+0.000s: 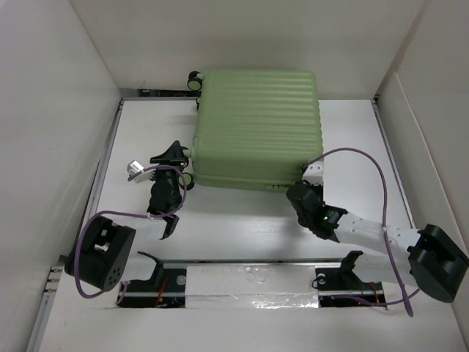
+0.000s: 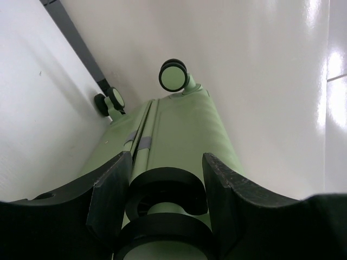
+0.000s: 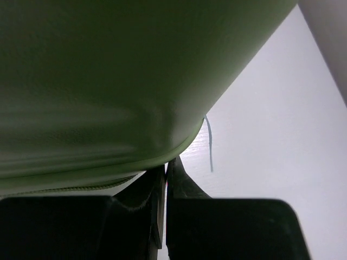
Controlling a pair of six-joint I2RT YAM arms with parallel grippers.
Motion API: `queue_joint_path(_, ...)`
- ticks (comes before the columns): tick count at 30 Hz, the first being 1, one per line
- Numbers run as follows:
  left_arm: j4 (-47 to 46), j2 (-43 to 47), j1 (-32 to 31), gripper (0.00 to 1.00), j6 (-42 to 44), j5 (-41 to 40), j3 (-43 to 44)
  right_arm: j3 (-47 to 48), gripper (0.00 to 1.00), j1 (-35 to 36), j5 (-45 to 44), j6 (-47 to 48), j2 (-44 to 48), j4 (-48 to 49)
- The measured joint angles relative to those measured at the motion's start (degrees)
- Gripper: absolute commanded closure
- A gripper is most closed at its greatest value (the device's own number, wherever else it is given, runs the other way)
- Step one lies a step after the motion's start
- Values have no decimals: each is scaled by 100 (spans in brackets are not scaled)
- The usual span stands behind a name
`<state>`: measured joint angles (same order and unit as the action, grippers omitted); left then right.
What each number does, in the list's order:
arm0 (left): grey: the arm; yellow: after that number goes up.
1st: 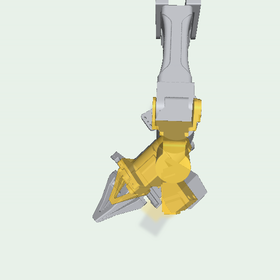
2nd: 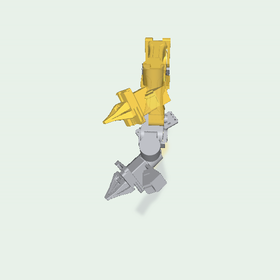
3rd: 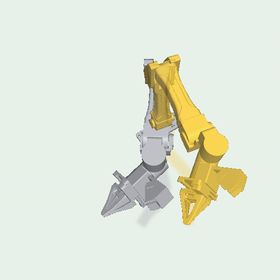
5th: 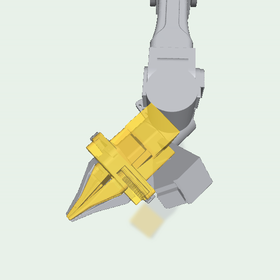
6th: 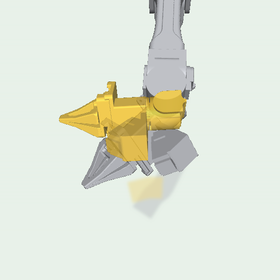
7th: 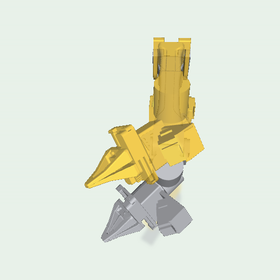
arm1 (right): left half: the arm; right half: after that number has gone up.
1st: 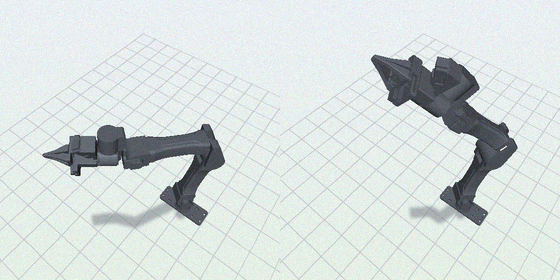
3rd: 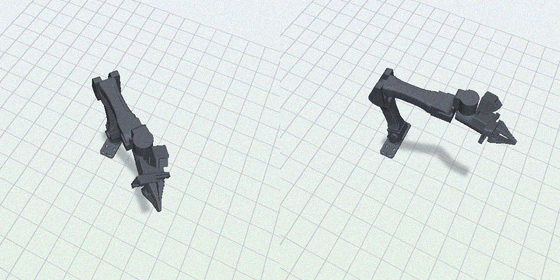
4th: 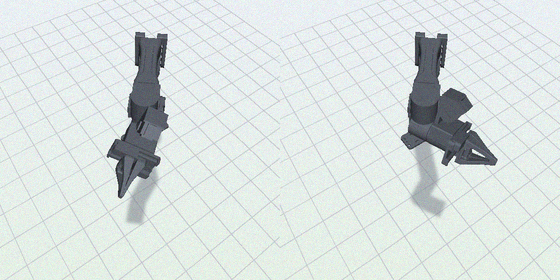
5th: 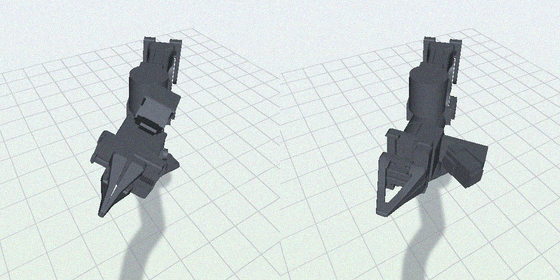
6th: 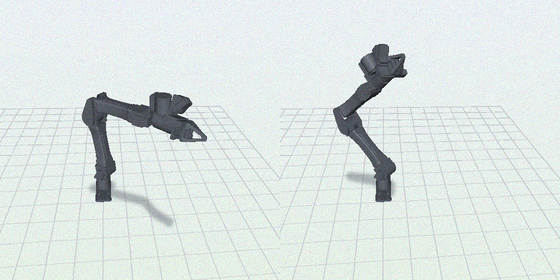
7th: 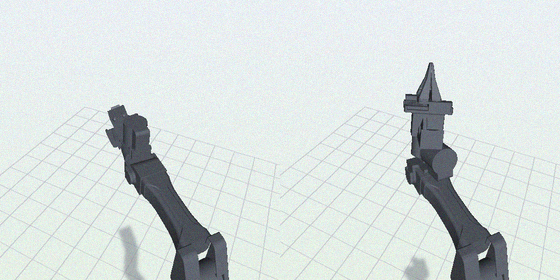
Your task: Pack the luggage
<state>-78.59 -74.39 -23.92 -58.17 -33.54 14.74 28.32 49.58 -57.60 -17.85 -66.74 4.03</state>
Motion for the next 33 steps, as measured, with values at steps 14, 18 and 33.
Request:
queue_joint_path(14, 986, 1257, -9, 100, 629, 404, 358, 431, 100, -1641, 4269, 273, 2542, -2535)
queue_joint_path(18, 1661, 1552, -4, 100, 946, 568, 699, 765, 100, -2269, 5160, 459, 2549, -3104)
queue_joint_path(33, 2879, 1226, 131, 20, 1139, 999, 682, -385, 100, -3359, 6693, 369, 3222, -2199)
